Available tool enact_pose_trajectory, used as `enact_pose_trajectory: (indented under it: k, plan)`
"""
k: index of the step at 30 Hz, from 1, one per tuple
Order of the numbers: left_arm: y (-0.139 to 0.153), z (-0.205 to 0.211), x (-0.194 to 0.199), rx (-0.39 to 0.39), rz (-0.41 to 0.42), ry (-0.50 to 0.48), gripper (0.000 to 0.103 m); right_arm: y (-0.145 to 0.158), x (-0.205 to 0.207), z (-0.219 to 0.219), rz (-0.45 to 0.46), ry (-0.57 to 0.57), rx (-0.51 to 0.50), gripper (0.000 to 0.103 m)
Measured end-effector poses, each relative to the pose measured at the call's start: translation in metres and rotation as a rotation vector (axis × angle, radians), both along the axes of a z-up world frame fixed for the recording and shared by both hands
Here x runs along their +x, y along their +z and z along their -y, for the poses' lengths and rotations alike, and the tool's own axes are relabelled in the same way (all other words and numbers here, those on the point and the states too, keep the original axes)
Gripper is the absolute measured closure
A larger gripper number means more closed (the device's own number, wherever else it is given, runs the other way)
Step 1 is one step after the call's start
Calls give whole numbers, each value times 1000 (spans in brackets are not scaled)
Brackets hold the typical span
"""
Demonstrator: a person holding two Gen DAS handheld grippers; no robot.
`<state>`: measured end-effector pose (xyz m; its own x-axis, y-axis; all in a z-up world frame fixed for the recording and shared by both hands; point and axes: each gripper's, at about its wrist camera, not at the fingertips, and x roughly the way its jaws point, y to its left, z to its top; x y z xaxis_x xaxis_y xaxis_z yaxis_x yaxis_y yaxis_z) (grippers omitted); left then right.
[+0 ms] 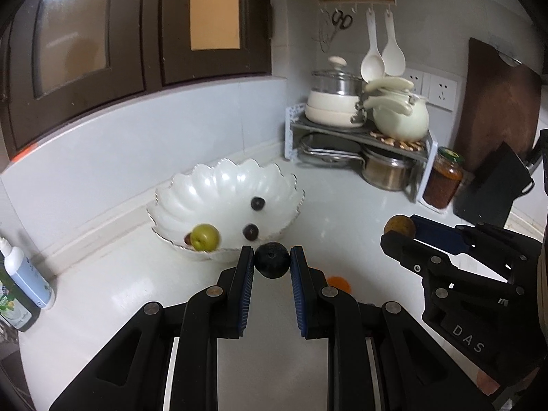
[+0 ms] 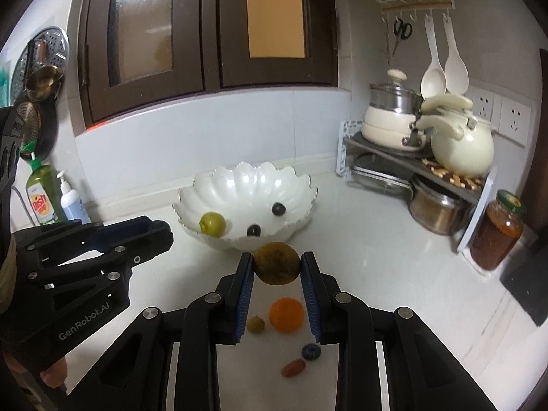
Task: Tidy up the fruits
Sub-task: 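Carry the blueberry and brown round fruit with both tools over the white bowl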
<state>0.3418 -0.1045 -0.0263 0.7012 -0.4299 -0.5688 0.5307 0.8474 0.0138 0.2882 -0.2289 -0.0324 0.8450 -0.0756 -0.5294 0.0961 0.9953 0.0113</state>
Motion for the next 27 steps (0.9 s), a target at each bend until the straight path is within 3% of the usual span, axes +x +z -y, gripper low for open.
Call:
enact_pose_trajectory:
  k: [27]
  plan:
    - [29, -7, 43, -34, 58, 130, 81, 32, 51, 0, 61, 49, -61, 73]
